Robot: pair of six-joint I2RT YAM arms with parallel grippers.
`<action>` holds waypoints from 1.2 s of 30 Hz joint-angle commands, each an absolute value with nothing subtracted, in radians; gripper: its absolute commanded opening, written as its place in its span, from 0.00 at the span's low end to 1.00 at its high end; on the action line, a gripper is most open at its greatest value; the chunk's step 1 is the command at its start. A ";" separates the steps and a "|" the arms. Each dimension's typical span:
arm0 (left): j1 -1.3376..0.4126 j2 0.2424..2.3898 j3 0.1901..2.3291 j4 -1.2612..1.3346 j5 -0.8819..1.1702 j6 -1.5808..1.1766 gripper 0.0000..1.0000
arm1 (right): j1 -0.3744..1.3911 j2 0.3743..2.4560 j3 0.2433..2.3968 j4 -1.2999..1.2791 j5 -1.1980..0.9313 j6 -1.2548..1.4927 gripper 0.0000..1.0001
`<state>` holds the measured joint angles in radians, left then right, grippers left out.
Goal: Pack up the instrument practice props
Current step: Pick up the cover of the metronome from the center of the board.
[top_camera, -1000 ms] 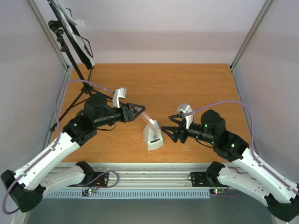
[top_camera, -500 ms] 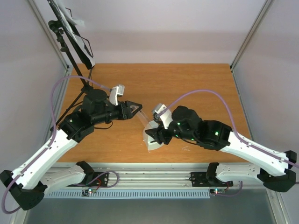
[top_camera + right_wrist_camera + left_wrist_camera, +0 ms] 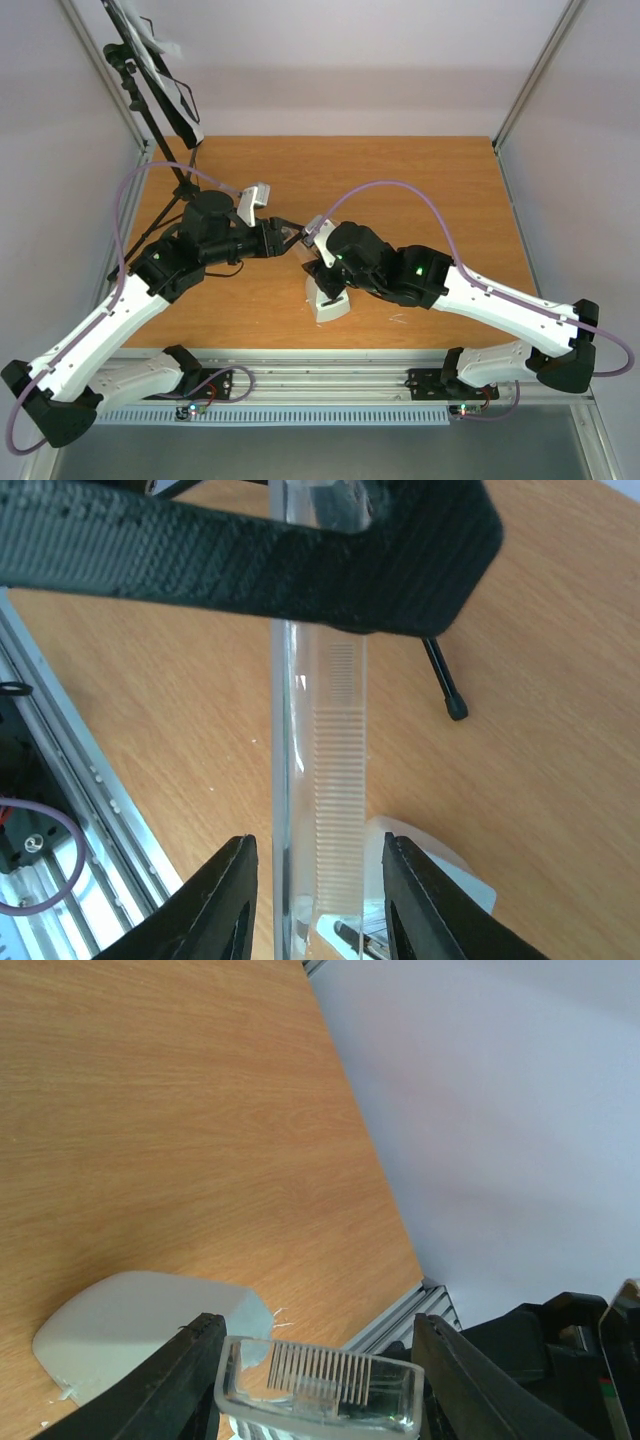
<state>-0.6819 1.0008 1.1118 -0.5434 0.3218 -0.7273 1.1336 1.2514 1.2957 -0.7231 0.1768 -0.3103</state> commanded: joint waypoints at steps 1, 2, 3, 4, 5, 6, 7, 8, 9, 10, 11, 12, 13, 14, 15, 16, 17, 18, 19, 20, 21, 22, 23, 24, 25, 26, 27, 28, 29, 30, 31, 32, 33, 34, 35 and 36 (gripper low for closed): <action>-0.679 1.013 1.129 -0.531 0.346 -0.714 0.40 | 1.140 1.259 1.330 -0.718 0.194 -0.293 0.35; -0.679 1.014 1.132 -0.534 0.347 -0.706 0.40 | 1.140 1.259 1.330 -0.717 0.191 -0.291 0.34; -0.680 1.015 1.135 -0.542 0.344 -0.697 0.40 | 1.140 1.260 1.329 -0.717 0.190 -0.288 0.33; -0.679 1.013 1.134 -0.545 0.340 -0.693 0.40 | 1.140 1.262 1.328 -0.719 0.192 -0.285 0.31; -0.680 1.011 1.132 -0.545 0.338 -0.688 0.40 | 1.139 1.263 1.328 -0.720 0.193 -0.281 0.29; -0.678 1.008 1.129 -0.542 0.338 -0.686 0.40 | 1.140 1.266 1.327 -0.720 0.195 -0.279 0.27; -0.679 1.007 1.126 -0.541 0.337 -0.683 0.40 | 1.140 1.267 1.328 -0.722 0.196 -0.274 0.25; -0.679 1.006 1.127 -0.542 0.337 -0.681 0.40 | 1.140 1.269 1.328 -0.722 0.196 -0.271 0.23; -0.679 1.006 1.126 -0.544 0.339 -0.679 0.40 | 1.140 1.272 1.328 -0.723 0.194 -0.268 0.21; -0.680 1.008 1.127 -0.544 0.341 -0.675 0.40 | 1.139 1.272 1.328 -0.720 0.192 -0.266 0.20; -0.678 1.009 1.127 -0.544 0.347 -0.674 0.40 | 1.140 1.274 1.328 -0.718 0.188 -0.265 0.18; -0.679 1.009 1.126 -0.543 0.351 -0.673 0.40 | 1.140 1.277 1.328 -0.715 0.184 -0.263 0.17; -0.679 1.010 1.126 -0.543 0.355 -0.673 0.40 | 1.140 1.278 1.327 -0.713 0.178 -0.262 0.16; -0.679 1.010 1.125 -0.541 0.357 -0.673 0.41 | 1.140 1.278 1.327 -0.710 0.173 -0.261 0.15; -0.679 1.012 1.122 -0.538 0.362 -0.673 0.42 | 1.140 1.280 1.326 -0.708 0.169 -0.259 0.13; -0.679 1.010 1.119 -0.534 0.366 -0.673 0.43 | 1.140 1.280 1.323 -0.706 0.167 -0.257 0.12; -0.678 1.009 1.116 -0.530 0.368 -0.674 0.45 | 1.140 1.280 1.320 -0.703 0.166 -0.254 0.11; -0.679 1.008 1.113 -0.526 0.373 -0.675 0.46 | 1.139 1.278 1.316 -0.700 0.166 -0.252 0.10; -0.679 1.005 1.108 -0.520 0.377 -0.675 0.48 | 1.138 1.277 1.311 -0.694 0.164 -0.250 0.08; -0.679 1.003 1.103 -0.515 0.379 -0.676 0.51 | 1.138 1.273 1.306 -0.689 0.164 -0.248 0.08; -0.679 1.002 1.099 -0.511 0.382 -0.679 0.53 | 1.138 1.270 1.301 -0.685 0.163 -0.245 0.07; -0.679 1.001 1.095 -0.507 0.385 -0.680 0.56 | 1.137 1.267 1.296 -0.681 0.163 -0.241 0.07; -0.680 0.999 1.091 -0.503 0.388 -0.681 0.59 | 1.137 1.264 1.292 -0.676 0.163 -0.239 0.06; -0.680 0.997 1.087 -0.498 0.391 -0.682 0.61 | 1.136 1.261 1.288 -0.672 0.160 -0.237 0.06; -0.680 0.997 1.083 -0.490 0.395 -0.682 0.63 | 1.134 1.257 1.281 -0.667 0.157 -0.234 0.06; -0.679 0.995 1.078 -0.483 0.398 -0.685 0.64 | 1.132 1.253 1.276 -0.661 0.153 -0.231 0.05; -0.679 0.992 1.073 -0.477 0.400 -0.687 0.65 | 1.130 1.251 1.270 -0.654 0.149 -0.228 0.05; -0.679 0.989 1.068 -0.472 0.400 -0.690 0.66 | 1.128 1.248 1.266 -0.649 0.145 -0.225 0.04; -0.679 0.984 1.064 -0.464 0.400 -0.691 0.69 | 1.124 1.246 1.261 -0.646 0.144 -0.222 0.03; -0.679 0.977 1.060 -0.459 0.398 -0.691 0.76 | 1.123 1.244 1.257 -0.643 0.144 -0.219 0.03; -0.679 0.970 1.056 -0.452 0.395 -0.691 0.81 | 1.122 1.241 1.254 -0.641 0.143 -0.217 0.03; -0.679 0.961 1.053 -0.442 0.391 -0.687 0.88 | 1.120 1.240 1.251 -0.638 0.144 -0.214 0.03; -0.679 0.949 1.048 -0.435 0.388 -0.681 0.93 | 1.118 1.235 1.247 -0.636 0.144 -0.212 0.03; -0.680 0.937 1.044 -0.426 0.383 -0.668 0.98 | 1.115 1.232 1.244 -0.634 0.144 -0.210 0.03; -0.679 0.922 1.040 -0.417 0.376 -0.660 0.99 | 1.111 1.226 1.239 -0.630 0.141 -0.209 0.03; -0.679 0.905 1.036 -0.410 0.364 -0.646 0.99 | 1.104 1.221 1.236 -0.627 0.133 -0.207 0.03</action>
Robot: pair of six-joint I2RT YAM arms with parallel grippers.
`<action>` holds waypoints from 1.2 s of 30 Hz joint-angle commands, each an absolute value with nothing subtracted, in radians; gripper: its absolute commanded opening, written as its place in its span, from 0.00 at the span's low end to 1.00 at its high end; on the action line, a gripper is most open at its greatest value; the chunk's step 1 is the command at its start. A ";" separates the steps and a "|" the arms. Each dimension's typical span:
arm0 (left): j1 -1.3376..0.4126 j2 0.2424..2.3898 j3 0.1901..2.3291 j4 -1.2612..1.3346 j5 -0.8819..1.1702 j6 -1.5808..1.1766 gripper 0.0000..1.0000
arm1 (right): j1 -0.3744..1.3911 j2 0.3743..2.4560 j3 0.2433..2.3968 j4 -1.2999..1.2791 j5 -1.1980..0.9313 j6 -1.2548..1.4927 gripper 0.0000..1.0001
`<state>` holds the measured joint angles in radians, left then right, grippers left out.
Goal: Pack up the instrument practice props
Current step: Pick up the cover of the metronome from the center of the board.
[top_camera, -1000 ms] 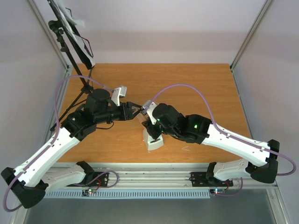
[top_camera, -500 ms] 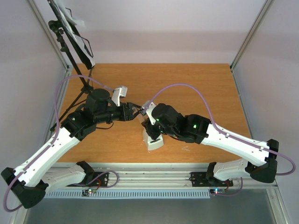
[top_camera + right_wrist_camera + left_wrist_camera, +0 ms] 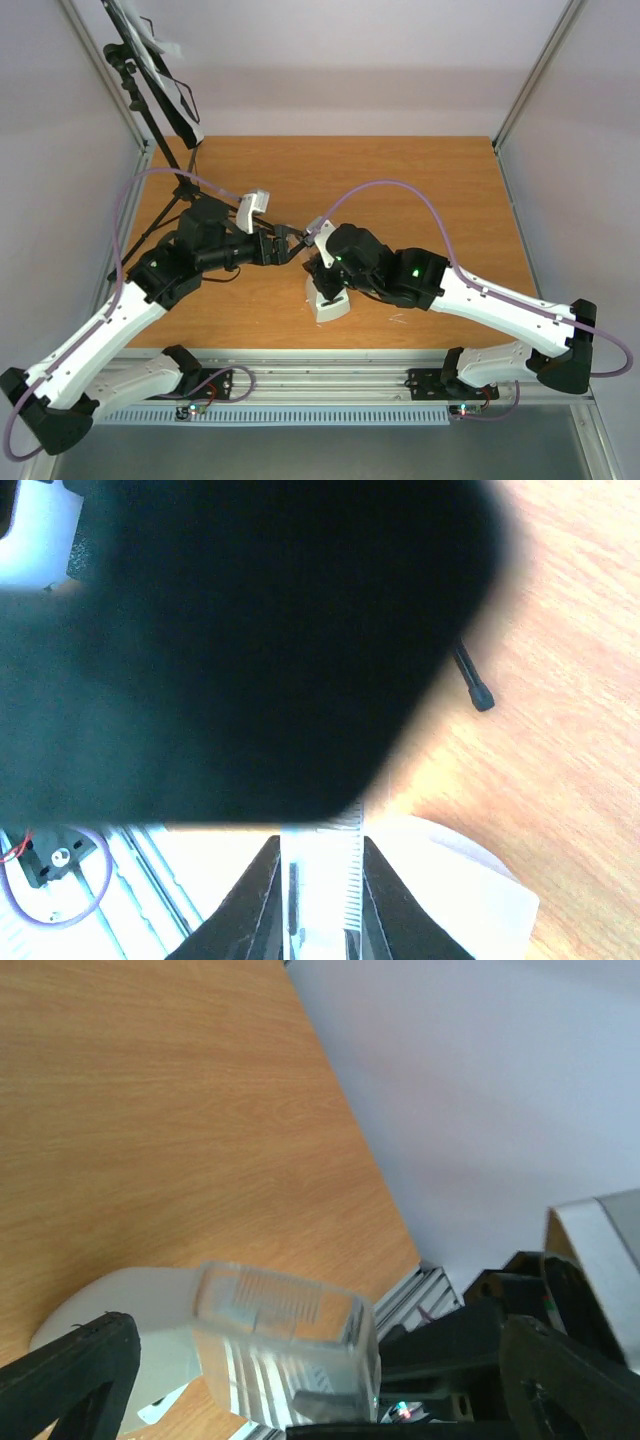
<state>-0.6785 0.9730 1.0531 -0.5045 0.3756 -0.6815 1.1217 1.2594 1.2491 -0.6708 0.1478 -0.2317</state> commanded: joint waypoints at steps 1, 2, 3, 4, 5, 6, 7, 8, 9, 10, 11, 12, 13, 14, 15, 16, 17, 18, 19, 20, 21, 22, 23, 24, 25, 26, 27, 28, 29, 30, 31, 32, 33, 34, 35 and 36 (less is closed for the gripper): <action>-0.679 0.889 1.032 -0.404 0.353 -0.636 0.99 | 1.093 1.213 1.230 -0.622 0.117 -0.206 0.03; -0.679 0.871 1.027 -0.399 0.341 -0.613 0.99 | 1.082 1.203 1.224 -0.616 0.097 -0.203 0.03; -0.679 0.854 1.017 -0.391 0.328 -0.596 0.99 | 1.069 1.194 1.218 -0.608 0.075 -0.201 0.03; -0.679 0.834 1.006 -0.383 0.316 -0.574 0.99 | 1.055 1.182 1.213 -0.602 0.045 -0.200 0.04; -0.679 0.814 0.985 -0.364 0.316 -0.551 0.99 | 1.040 1.171 1.209 -0.596 0.017 -0.199 0.04; -0.679 0.796 0.962 -0.327 0.331 -0.540 0.99 | 1.016 1.156 1.202 -0.587 -0.035 -0.198 0.04; -0.678 0.775 0.934 -0.294 0.350 -0.527 0.99 | 1.005 1.142 1.194 -0.573 -0.082 -0.197 0.04; -0.678 0.757 0.904 -0.252 0.377 -0.523 0.99 | 0.985 1.126 1.182 -0.556 -0.130 -0.192 0.04; -0.678 0.740 0.875 -0.209 0.407 -0.517 0.99 | 0.957 1.114 1.174 -0.544 -0.172 -0.184 0.04; -0.678 0.725 0.845 -0.173 0.438 -0.513 0.99 | 0.935 1.102 1.167 -0.534 -0.224 -0.178 0.04; -0.679 0.713 0.819 -0.138 0.465 -0.510 0.99 | 0.912 1.091 1.159 -0.522 -0.274 -0.173 0.04; -0.679 0.704 0.796 -0.112 0.483 -0.508 0.99 | 0.890 1.079 1.149 -0.509 -0.320 -0.167 0.04; -0.679 0.698 0.774 -0.088 0.498 -0.508 0.99 | 0.869 1.068 1.137 -0.491 -0.373 -0.164 0.04; -0.679 0.693 0.756 -0.065 0.510 -0.508 0.99 | 0.848 1.058 1.127 -0.472 -0.428 -0.160 0.04; -0.678 0.693 0.739 -0.041 0.527 -0.510 0.99 | 0.831 1.045 1.113 -0.449 -0.498 -0.155 0.04; -0.678 0.699 0.722 -0.016 0.553 -0.517 0.99 | 0.817 1.030 1.099 -0.411 -0.551 -0.149 0.04; -0.679 0.706 0.713 0.019 0.577 -0.523 0.99 | 0.807 1.016 1.085 -0.385 -0.595 -0.143 0.04; -0.679 0.714 0.708 0.044 0.602 -0.527 0.99 | 0.800 1.001 1.072 -0.357 -0.637 -0.137 0.04; -0.678 0.721 0.707 0.061 0.627 -0.531 0.99 | 0.793 0.987 1.061 -0.330 -0.675 -0.131 0.03; -0.679 0.729 0.705 0.075 0.648 -0.533 0.99 | 0.790 0.972 1.047 -0.302 -0.711 -0.123 0.04; -0.679 0.737 0.703 0.095 0.668 -0.534 0.99 | 0.786 0.960 1.036 -0.271 -0.746 -0.114 0.04; -0.678 0.745 0.697 0.123 0.694 -0.538 0.99 | 0.784 0.949 1.023 -0.242 -0.775 -0.103 0.04; -0.679 0.753 0.691 0.167 0.730 -0.556 0.99 | 0.783 0.939 1.011 -0.215 -0.798 -0.091 0.04; -0.680 0.762 0.684 0.219 0.768 -0.576 1.00 | 0.781 0.931 0.997 -0.186 -0.821 -0.080 0.04; -0.682 0.772 0.678 0.272 0.805 -0.595 0.99 | 0.780 0.924 0.987 -0.163 -0.840 -0.069 0.04; -0.685 0.780 0.675 0.321 0.836 -0.628 0.98 | 0.778 0.920 0.978 -0.138 -0.856 -0.061 0.04; -0.688 0.790 0.672 0.357 0.863 -0.646 0.97 | 0.778 0.917 0.972 -0.118 -0.866 -0.052 0.04; -0.694 0.799 0.673 0.384 0.884 -0.664 0.95 | 0.776 0.915 0.966 -0.100 -0.874 -0.041 0.04; -0.702 0.807 0.677 0.397 0.907 -0.673 0.91 | 0.775 0.916 0.963 -0.086 -0.879 -0.035 0.04; -0.713 0.814 0.682 0.399 0.918 -0.678 0.86 | 0.775 0.917 0.960 -0.074 -0.884 -0.030 0.04; -0.725 0.821 0.688 0.394 0.929 -0.677 0.82 | 0.774 0.920 0.958 -0.063 -0.886 -0.028 0.04; -0.735 0.828 0.695 0.387 0.937 -0.674 0.79 | 0.775 0.923 0.957 -0.058 -0.885 -0.028 0.04; -0.747 0.831 0.702 0.379 0.941 -0.667 0.75 | 0.774 0.925 0.957 -0.057 -0.884 -0.029 0.04; -0.756 0.830 0.707 0.366 0.942 -0.662 0.72 | 0.773 0.926 0.956 -0.055 -0.882 -0.029 0.04; -0.761 0.826 0.712 0.352 0.939 -0.652 0.69 | 0.773 0.927 0.954 -0.051 -0.881 -0.029 0.05; -0.764 0.821 0.715 0.332 0.933 -0.644 0.66 | 0.773 0.928 0.953 -0.046 -0.882 -0.028 0.05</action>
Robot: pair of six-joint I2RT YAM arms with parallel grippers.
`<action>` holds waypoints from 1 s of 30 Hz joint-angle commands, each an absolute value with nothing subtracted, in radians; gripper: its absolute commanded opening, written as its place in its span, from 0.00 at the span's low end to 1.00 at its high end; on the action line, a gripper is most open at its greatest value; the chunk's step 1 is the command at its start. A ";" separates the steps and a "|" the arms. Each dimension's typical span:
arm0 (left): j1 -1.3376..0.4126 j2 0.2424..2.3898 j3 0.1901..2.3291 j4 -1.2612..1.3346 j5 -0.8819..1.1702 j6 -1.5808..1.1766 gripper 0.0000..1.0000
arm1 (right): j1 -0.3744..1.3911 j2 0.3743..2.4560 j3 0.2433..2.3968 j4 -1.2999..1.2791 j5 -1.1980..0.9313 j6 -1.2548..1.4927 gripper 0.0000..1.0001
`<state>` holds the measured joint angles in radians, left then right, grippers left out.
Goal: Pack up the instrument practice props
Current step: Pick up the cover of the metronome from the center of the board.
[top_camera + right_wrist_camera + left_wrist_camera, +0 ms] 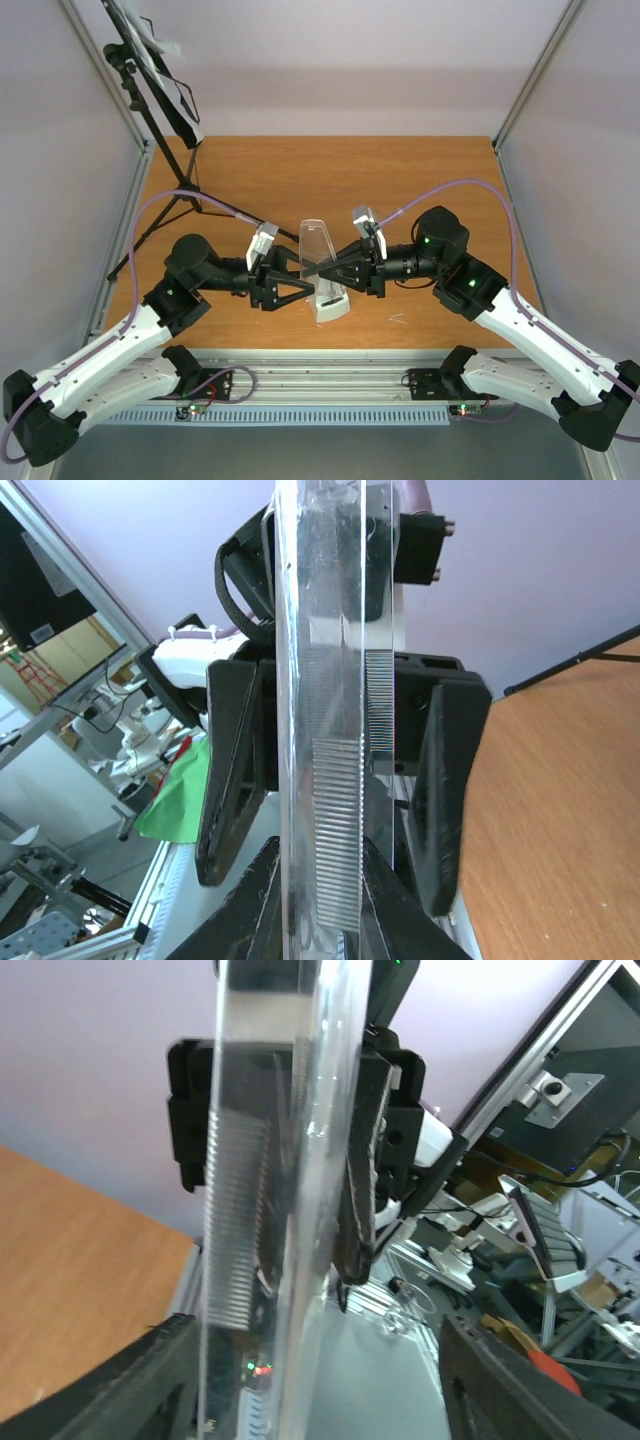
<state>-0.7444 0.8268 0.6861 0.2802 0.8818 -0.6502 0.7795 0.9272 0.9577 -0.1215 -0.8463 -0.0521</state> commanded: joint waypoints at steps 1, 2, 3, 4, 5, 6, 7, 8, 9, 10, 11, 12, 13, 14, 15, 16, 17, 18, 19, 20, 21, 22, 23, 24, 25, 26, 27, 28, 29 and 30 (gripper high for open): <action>-0.765 0.814 0.716 0.314 0.927 -0.630 0.62 | 0.773 0.928 0.953 -0.042 -0.882 -0.027 0.05; -0.765 0.810 0.717 0.303 0.924 -0.623 0.60 | 0.773 0.927 0.953 -0.039 -0.882 -0.026 0.05; -0.766 0.805 0.714 0.301 0.923 -0.616 0.58 | 0.772 0.928 0.954 -0.037 -0.883 -0.026 0.05; -0.767 0.804 0.710 0.303 0.923 -0.616 0.55 | 0.773 0.927 0.954 -0.036 -0.884 -0.026 0.05; -0.768 0.805 0.706 0.307 0.921 -0.617 0.50 | 0.772 0.927 0.953 -0.034 -0.884 -0.026 0.05; -0.770 0.805 0.704 0.310 0.919 -0.622 0.47 | 0.774 0.927 0.953 -0.034 -0.885 -0.026 0.05; -0.772 0.806 0.702 0.314 0.917 -0.624 0.46 | 0.773 0.927 0.953 -0.034 -0.885 -0.026 0.05; -0.773 0.808 0.701 0.317 0.913 -0.628 0.44 | 0.773 0.927 0.951 -0.033 -0.886 -0.026 0.05; -0.774 0.807 0.701 0.319 0.911 -0.629 0.40 | 0.773 0.928 0.950 -0.034 -0.888 -0.027 0.05; -0.775 0.808 0.701 0.319 0.907 -0.630 0.37 | 0.773 0.928 0.948 -0.034 -0.887 -0.028 0.05; -0.776 0.807 0.701 0.321 0.901 -0.630 0.34 | 0.772 0.928 0.947 -0.034 -0.886 -0.028 0.05; -0.776 0.806 0.700 0.321 0.897 -0.631 0.33 | 0.773 0.927 0.945 -0.034 -0.885 -0.029 0.05; -0.778 0.803 0.700 0.323 0.891 -0.631 0.31 | 0.773 0.927 0.944 -0.034 -0.885 -0.029 0.05; -0.778 0.802 0.698 0.322 0.888 -0.632 0.30 | 0.773 0.927 0.943 -0.034 -0.885 -0.029 0.05; -0.778 0.801 0.698 0.322 0.886 -0.632 0.28 | 0.773 0.927 0.942 -0.033 -0.885 -0.029 0.06; -0.778 0.802 0.697 0.322 0.885 -0.632 0.26 | 0.772 0.927 0.941 -0.033 -0.884 -0.030 0.06; -0.779 0.804 0.695 0.322 0.885 -0.632 0.24 | 0.773 0.928 0.940 -0.034 -0.883 -0.032 0.06; -0.781 0.803 0.695 0.322 0.885 -0.632 0.23 | 0.773 0.928 0.937 -0.035 -0.880 -0.033 0.06; -0.780 0.804 0.694 0.322 0.883 -0.632 0.21 | 0.773 0.928 0.934 -0.036 -0.876 -0.037 0.06; -0.780 0.804 0.692 0.322 0.881 -0.632 0.20 | 0.773 0.931 0.931 -0.037 -0.872 -0.039 0.06; -0.780 0.804 0.692 0.322 0.880 -0.631 0.20 | 0.773 0.932 0.926 -0.036 -0.868 -0.040 0.06; -0.780 0.803 0.691 0.321 0.880 -0.630 0.20 | 0.773 0.934 0.923 -0.033 -0.867 -0.040 0.06; -0.781 0.803 0.689 0.321 0.879 -0.630 0.20 | 0.773 0.936 0.920 -0.031 -0.866 -0.039 0.06; -0.781 0.803 0.689 0.320 0.879 -0.630 0.20 | 0.773 0.938 0.917 -0.027 -0.865 -0.038 0.06; -0.781 0.804 0.689 0.321 0.879 -0.630 0.19 | 0.772 0.938 0.914 -0.024 -0.863 -0.036 0.07; -0.782 0.804 0.689 0.321 0.878 -0.630 0.17 | 0.771 0.939 0.911 -0.022 -0.859 -0.037 0.08; -0.781 0.803 0.686 0.321 0.876 -0.630 0.15 | 0.772 0.939 0.910 -0.021 -0.855 -0.037 0.09; -0.781 0.802 0.685 0.321 0.873 -0.631 0.14 | 0.772 0.939 0.907 -0.021 -0.851 -0.037 0.12; -0.781 0.801 0.683 0.323 0.870 -0.633 0.14 | 0.771 0.939 0.905 -0.019 -0.848 -0.037 0.15; -0.781 0.800 0.681 0.326 0.865 -0.635 0.14 | 0.771 0.940 0.903 -0.017 -0.845 -0.035 0.18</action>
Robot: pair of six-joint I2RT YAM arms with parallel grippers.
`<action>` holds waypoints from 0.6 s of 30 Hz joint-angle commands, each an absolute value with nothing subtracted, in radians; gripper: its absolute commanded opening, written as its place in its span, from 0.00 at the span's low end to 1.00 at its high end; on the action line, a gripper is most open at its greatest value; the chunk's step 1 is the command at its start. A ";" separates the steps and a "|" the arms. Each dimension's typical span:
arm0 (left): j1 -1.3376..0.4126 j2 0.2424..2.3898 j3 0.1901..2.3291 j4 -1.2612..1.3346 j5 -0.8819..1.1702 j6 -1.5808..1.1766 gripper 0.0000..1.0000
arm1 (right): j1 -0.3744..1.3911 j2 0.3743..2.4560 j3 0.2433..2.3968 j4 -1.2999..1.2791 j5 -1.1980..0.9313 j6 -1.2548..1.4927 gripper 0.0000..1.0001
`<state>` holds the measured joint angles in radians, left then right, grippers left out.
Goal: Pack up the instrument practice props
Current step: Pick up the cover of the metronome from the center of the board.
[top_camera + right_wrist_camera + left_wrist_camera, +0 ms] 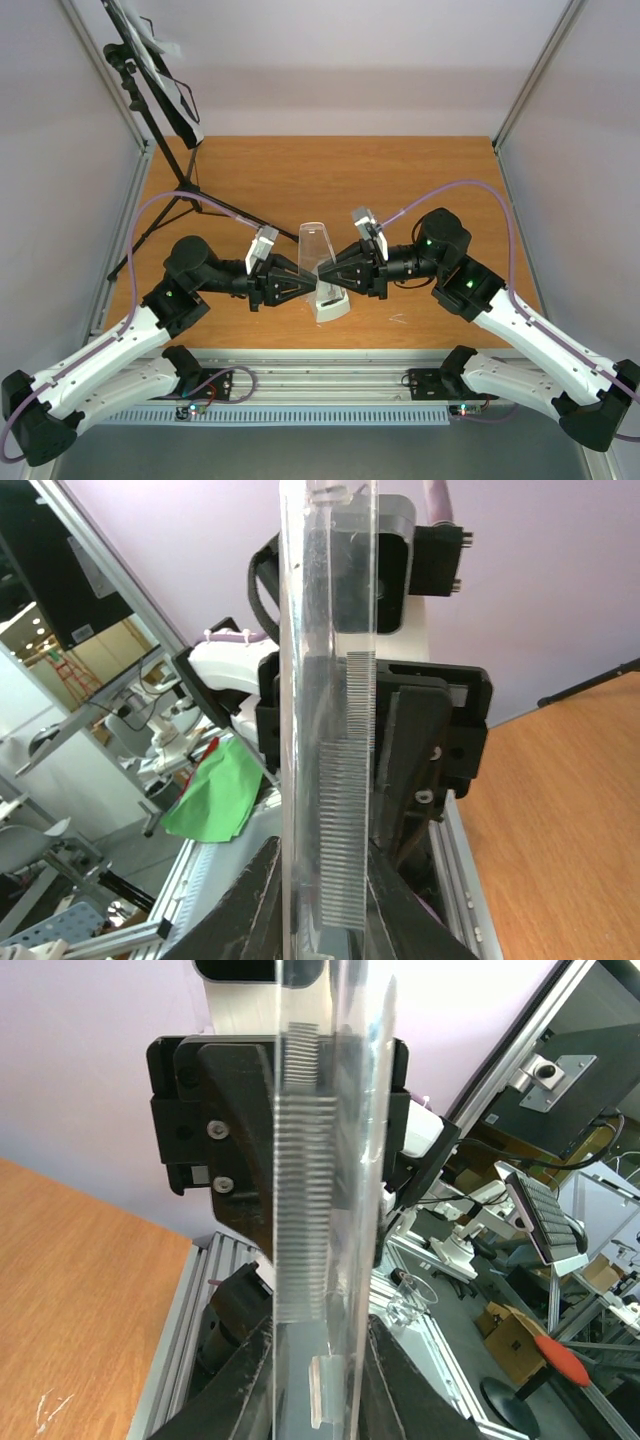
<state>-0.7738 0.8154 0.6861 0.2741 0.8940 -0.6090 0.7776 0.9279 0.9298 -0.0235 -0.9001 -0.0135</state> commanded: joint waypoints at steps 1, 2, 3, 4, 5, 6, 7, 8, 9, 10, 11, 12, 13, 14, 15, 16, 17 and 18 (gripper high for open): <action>-0.781 0.799 0.679 0.330 0.862 -0.636 0.14 | 0.769 0.939 0.899 -0.014 -0.842 -0.033 0.20; -0.781 0.800 0.677 0.332 0.861 -0.640 0.14 | 0.768 0.938 0.897 -0.011 -0.839 -0.031 0.20; -0.781 0.798 0.675 0.329 0.855 -0.641 0.14 | 0.767 0.937 0.891 -0.008 -0.834 -0.029 0.22; -0.781 0.799 0.674 0.324 0.849 -0.640 0.14 | 0.764 0.935 0.886 -0.004 -0.830 -0.024 0.23; -0.781 0.801 0.672 0.321 0.846 -0.639 0.14 | 0.762 0.933 0.881 -0.003 -0.825 -0.020 0.25; -0.781 0.803 0.670 0.319 0.841 -0.640 0.14 | 0.761 0.930 0.876 -0.003 -0.821 -0.017 0.27; -0.781 0.804 0.668 0.315 0.837 -0.642 0.14 | 0.759 0.928 0.873 -0.003 -0.817 -0.015 0.29; -0.781 0.804 0.664 0.315 0.831 -0.644 0.13 | 0.758 0.926 0.870 -0.003 -0.815 -0.012 0.32; -0.781 0.803 0.661 0.311 0.826 -0.644 0.12 | 0.755 0.925 0.867 -0.003 -0.813 -0.009 0.34; -0.781 0.804 0.660 0.303 0.817 -0.643 0.10 | 0.756 0.922 0.864 0.025 -0.813 -0.007 0.34; -0.781 0.804 0.660 0.286 0.806 -0.641 0.09 | 0.755 0.919 0.862 0.032 -0.812 -0.004 0.35; -0.781 0.804 0.661 0.268 0.792 -0.632 0.08 | 0.755 0.917 0.861 0.033 -0.811 -0.002 0.37; -0.781 0.803 0.662 0.257 0.783 -0.625 0.06 | 0.755 0.915 0.861 0.033 -0.809 -0.002 0.46; -0.781 0.802 0.662 0.250 0.774 -0.619 0.06 | 0.753 0.914 0.861 0.032 -0.805 -0.002 0.55; -0.781 0.802 0.661 0.248 0.770 -0.617 0.06 | 0.753 0.911 0.861 0.030 -0.801 -0.002 0.61; -0.781 0.802 0.660 0.246 0.763 -0.615 0.06 | 0.753 0.908 0.858 0.028 -0.794 -0.004 0.65; -0.781 0.801 0.660 0.242 0.757 -0.614 0.06 | 0.752 0.904 0.856 0.024 -0.783 -0.005 0.69; -0.781 0.799 0.662 0.233 0.750 -0.611 0.06 | 0.751 0.899 0.856 0.016 -0.768 -0.009 0.75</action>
